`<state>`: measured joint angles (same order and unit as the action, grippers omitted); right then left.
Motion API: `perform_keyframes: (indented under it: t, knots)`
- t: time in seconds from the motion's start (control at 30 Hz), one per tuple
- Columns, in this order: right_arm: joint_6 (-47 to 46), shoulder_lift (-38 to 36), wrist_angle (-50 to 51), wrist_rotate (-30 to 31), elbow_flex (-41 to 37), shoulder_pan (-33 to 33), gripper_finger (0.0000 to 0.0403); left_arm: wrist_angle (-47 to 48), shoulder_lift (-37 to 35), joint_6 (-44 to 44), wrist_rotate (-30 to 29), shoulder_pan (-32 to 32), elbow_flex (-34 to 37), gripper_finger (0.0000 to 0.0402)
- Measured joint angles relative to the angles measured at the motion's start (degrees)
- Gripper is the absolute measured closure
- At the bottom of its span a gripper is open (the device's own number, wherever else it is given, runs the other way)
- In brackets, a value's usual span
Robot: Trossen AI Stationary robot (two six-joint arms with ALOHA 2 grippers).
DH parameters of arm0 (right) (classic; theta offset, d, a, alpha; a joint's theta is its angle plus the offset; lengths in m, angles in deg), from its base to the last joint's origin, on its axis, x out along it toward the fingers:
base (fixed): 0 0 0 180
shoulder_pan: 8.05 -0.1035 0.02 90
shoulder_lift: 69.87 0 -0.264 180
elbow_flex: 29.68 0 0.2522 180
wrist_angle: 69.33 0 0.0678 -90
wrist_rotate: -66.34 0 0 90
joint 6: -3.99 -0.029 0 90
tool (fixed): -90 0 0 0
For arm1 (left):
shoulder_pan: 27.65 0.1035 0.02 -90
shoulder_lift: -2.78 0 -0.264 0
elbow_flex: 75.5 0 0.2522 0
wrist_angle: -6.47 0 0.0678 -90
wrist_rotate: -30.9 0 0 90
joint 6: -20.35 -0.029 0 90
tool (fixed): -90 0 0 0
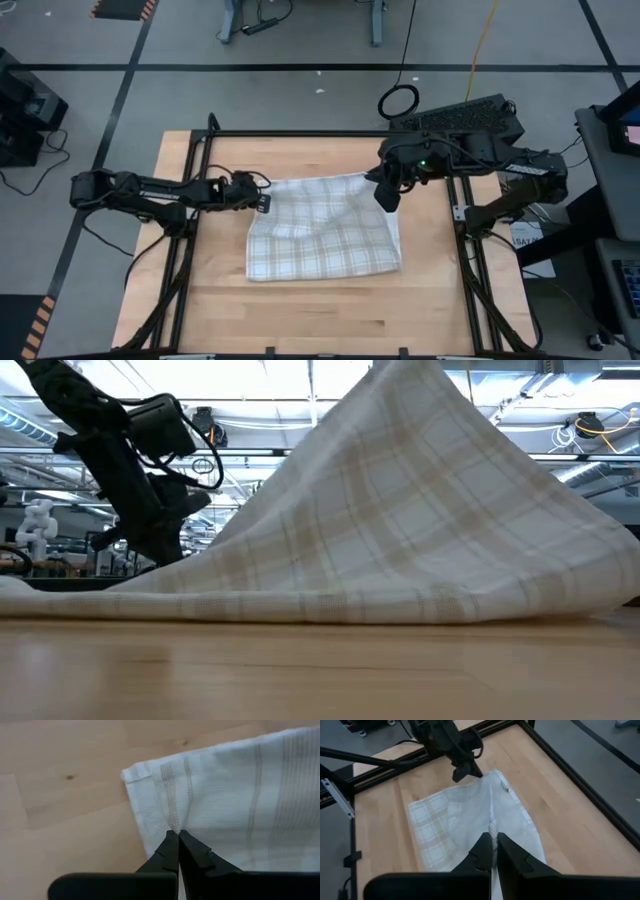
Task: Roll towel
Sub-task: Roll the towel
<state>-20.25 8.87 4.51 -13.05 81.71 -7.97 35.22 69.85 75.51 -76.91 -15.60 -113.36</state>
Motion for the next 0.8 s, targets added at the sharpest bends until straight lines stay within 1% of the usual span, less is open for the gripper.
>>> perform_keyframes:
  t: [0.1, 0.2, 0.37, 0.47, 0.53, 0.7, 0.77, 0.8]
  knots:
    - [0.92, 0.68, -0.09, 0.02, 0.0, 0.46, 0.0401, -0.09, -0.16, 0.19, 0.09, -0.01, 0.0, 0.0397]
    - [0.96, 0.85, -0.23, 0.0, 0.0, 0.76, 0.0401, 0.31, -1.67, 0.53, 2.3, 0.01, -0.14, 0.0397]
    - [0.98, 0.44, 0.04, -0.76, 0.0, 0.69, 0.0401, 0.3, -6.29, -0.31, 11.4, -0.41, -1.94, 0.0397]
    - [1.16, -0.75, 0.58, -3.2, 0.0, 0.61, 0.0401, -0.03, -10.79, -2.01, 17.26, -1.94, -3.57, 0.0397]
    - [1.19, -1.58, 1.01, -4.28, 0.0, 0.61, 0.0401, -0.28, -13.98, -2.73, 19.85, -3.15, -5.32, 0.0397]
    - [1.67, -4.49, 3.2, -6.86, 0.0, 0.59, 0.0401, -4.41, -21.24, -1.54, 27.56, -5.62, -7.6, 0.0398]
    - [2.37, -6.26, 3.83, -8.21, 0.0, 0.65, 0.0401, -4.82, -23.56, -0.3, 28.02, -6.27, -7.91, 0.0398]
    - [2.64, -6.92, 4.34, -8.76, 0.0, 0.65, 0.0401, -4.31, -24.38, -0.16, 27.14, -6.33, -7.91, 0.0398]
